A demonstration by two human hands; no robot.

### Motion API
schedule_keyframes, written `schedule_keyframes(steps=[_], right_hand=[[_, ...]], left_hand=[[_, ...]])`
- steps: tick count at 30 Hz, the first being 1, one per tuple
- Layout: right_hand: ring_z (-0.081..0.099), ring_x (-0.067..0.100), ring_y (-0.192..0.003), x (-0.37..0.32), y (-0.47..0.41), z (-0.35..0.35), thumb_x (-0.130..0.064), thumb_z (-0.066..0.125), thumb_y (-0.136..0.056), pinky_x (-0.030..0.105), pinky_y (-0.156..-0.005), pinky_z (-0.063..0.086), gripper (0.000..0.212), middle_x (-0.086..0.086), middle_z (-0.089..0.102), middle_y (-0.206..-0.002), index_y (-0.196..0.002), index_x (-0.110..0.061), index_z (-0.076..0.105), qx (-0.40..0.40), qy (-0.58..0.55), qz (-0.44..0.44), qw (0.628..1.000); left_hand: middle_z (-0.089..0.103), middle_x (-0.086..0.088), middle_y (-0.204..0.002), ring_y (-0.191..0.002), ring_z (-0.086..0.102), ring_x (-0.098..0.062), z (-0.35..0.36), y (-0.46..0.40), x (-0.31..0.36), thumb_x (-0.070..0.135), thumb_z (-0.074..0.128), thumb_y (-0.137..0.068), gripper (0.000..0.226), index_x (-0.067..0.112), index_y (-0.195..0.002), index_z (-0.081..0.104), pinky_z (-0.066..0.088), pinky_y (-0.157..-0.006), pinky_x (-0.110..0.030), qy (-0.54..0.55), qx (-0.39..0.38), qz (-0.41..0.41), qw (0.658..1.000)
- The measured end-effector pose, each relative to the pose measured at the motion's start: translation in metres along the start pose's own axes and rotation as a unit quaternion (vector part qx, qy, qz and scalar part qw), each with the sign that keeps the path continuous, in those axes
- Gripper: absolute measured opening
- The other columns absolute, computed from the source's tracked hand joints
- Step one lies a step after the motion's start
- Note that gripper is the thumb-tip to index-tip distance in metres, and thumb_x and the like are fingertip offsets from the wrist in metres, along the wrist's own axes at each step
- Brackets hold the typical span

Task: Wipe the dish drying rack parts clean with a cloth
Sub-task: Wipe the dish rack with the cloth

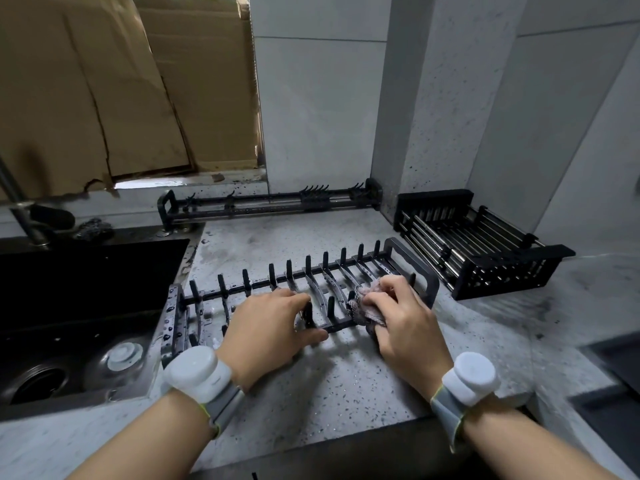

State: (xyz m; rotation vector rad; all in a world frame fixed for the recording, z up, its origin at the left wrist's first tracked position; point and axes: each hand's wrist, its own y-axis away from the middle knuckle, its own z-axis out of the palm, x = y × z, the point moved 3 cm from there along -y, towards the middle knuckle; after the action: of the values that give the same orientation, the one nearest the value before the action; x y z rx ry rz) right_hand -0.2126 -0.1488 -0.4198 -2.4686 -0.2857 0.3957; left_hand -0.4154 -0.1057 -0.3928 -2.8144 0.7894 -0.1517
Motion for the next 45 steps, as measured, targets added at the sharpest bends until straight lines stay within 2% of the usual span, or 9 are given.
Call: schedule_keyframes(steps=[7, 10, 13, 16, 20, 28, 35, 40, 45], right_hand=[[0.053, 0.009, -0.094, -0.006, -0.003, -0.009, 0.003, 0.061, -0.080, 0.008, -0.084, 0.033, 0.032, -0.001, 0.061, -0.106, -0.107, -0.010, 0.073, -0.067, -0.053, 0.081, 0.993], [0.056, 0.006, -0.096, -0.007, -0.005, -0.017, 0.003, 0.057, -0.082, 0.012, -0.084, 0.043, 0.034, -0.009, 0.063, -0.101, -0.098, -0.019, 0.077, -0.131, -0.137, 0.137, 0.972], [0.056, -0.004, -0.099, -0.011, -0.009, -0.025, 0.003, 0.061, -0.084, 0.006, -0.086, 0.043, 0.031, -0.013, 0.061, -0.100, -0.096, -0.020, 0.077, -0.073, -0.210, 0.133, 0.966], [0.054, -0.001, -0.103, -0.015, -0.009, -0.014, 0.002, 0.062, -0.085, -0.004, -0.092, 0.030, 0.031, -0.006, 0.058, -0.111, -0.111, -0.011, 0.072, -0.025, -0.180, 0.076, 0.980], [0.054, 0.013, -0.105, -0.009, -0.006, 0.012, -0.004, 0.064, -0.084, 0.009, -0.095, 0.033, 0.030, 0.001, 0.059, -0.115, -0.113, -0.011, 0.069, -0.055, -0.117, 0.041, 0.991], [0.049, 0.020, -0.088, -0.014, -0.026, 0.013, -0.005, 0.057, -0.083, 0.033, -0.076, 0.050, 0.022, 0.005, 0.054, -0.101, -0.101, -0.015, 0.064, -0.092, 0.009, -0.015, 0.996], [0.056, 0.020, -0.085, -0.011, -0.007, 0.001, 0.001, 0.063, -0.079, 0.031, -0.070, 0.055, 0.025, 0.003, 0.057, -0.094, -0.098, -0.012, 0.072, -0.076, -0.030, -0.034, 0.996], [0.058, 0.019, -0.090, -0.020, -0.015, 0.006, 0.000, 0.064, -0.078, 0.030, -0.078, 0.052, 0.028, 0.001, 0.064, -0.099, -0.101, -0.014, 0.073, -0.063, -0.084, -0.027, 0.994], [0.058, 0.016, -0.094, -0.001, -0.010, 0.006, 0.002, 0.069, -0.076, 0.025, -0.083, 0.050, 0.033, -0.002, 0.068, -0.100, -0.102, -0.016, 0.076, -0.050, -0.090, 0.003, 0.995]], left_hand=[[0.058, 0.017, -0.097, -0.075, 0.050, -0.005, -0.001, -0.001, 0.002, 0.078, 0.049, -0.083, 0.053, 0.030, -0.103, 0.060, 0.026, -0.055, -0.017, -0.007, -0.005, -0.008, 1.000], [0.057, 0.017, -0.097, -0.077, 0.048, -0.008, -0.001, -0.001, 0.001, 0.076, 0.050, -0.084, 0.051, 0.030, -0.104, 0.060, 0.033, -0.062, -0.023, -0.011, -0.001, -0.013, 1.000], [0.061, 0.015, -0.100, -0.080, 0.053, -0.009, 0.000, -0.007, 0.006, 0.075, 0.050, -0.085, 0.050, 0.030, -0.105, 0.060, 0.039, -0.065, -0.025, -0.014, 0.006, -0.015, 1.000], [0.061, 0.014, -0.100, -0.080, 0.054, -0.010, 0.001, -0.011, 0.008, 0.073, 0.053, -0.086, 0.047, 0.030, -0.104, 0.060, 0.041, -0.065, -0.027, -0.010, 0.003, -0.020, 1.000], [0.062, 0.013, -0.100, -0.086, 0.061, -0.014, 0.007, -0.013, 0.006, 0.074, 0.054, -0.084, 0.047, 0.031, -0.102, 0.059, 0.049, -0.070, -0.031, -0.009, 0.013, -0.021, 1.000], [0.061, 0.016, -0.099, -0.086, 0.061, -0.014, 0.011, -0.013, 0.003, 0.076, 0.052, -0.083, 0.048, 0.032, -0.102, 0.058, 0.043, -0.066, -0.028, -0.014, 0.015, -0.025, 0.999], [0.061, 0.017, -0.097, -0.079, 0.057, -0.008, 0.008, -0.014, 0.005, 0.077, 0.051, -0.084, 0.047, 0.034, -0.101, 0.058, 0.048, -0.065, -0.024, -0.020, 0.013, -0.027, 0.999], [0.062, 0.015, -0.105, -0.088, 0.063, -0.013, 0.011, -0.015, 0.002, 0.074, 0.055, -0.083, 0.047, 0.033, -0.106, 0.058, 0.047, -0.066, -0.028, -0.029, 0.009, -0.019, 0.999], [0.062, 0.015, -0.110, -0.092, 0.063, -0.012, 0.013, -0.018, -0.004, 0.086, 0.055, -0.072, 0.069, 0.034, -0.116, 0.057, 0.054, -0.073, -0.030, -0.026, -0.022, 0.006, 0.999]])
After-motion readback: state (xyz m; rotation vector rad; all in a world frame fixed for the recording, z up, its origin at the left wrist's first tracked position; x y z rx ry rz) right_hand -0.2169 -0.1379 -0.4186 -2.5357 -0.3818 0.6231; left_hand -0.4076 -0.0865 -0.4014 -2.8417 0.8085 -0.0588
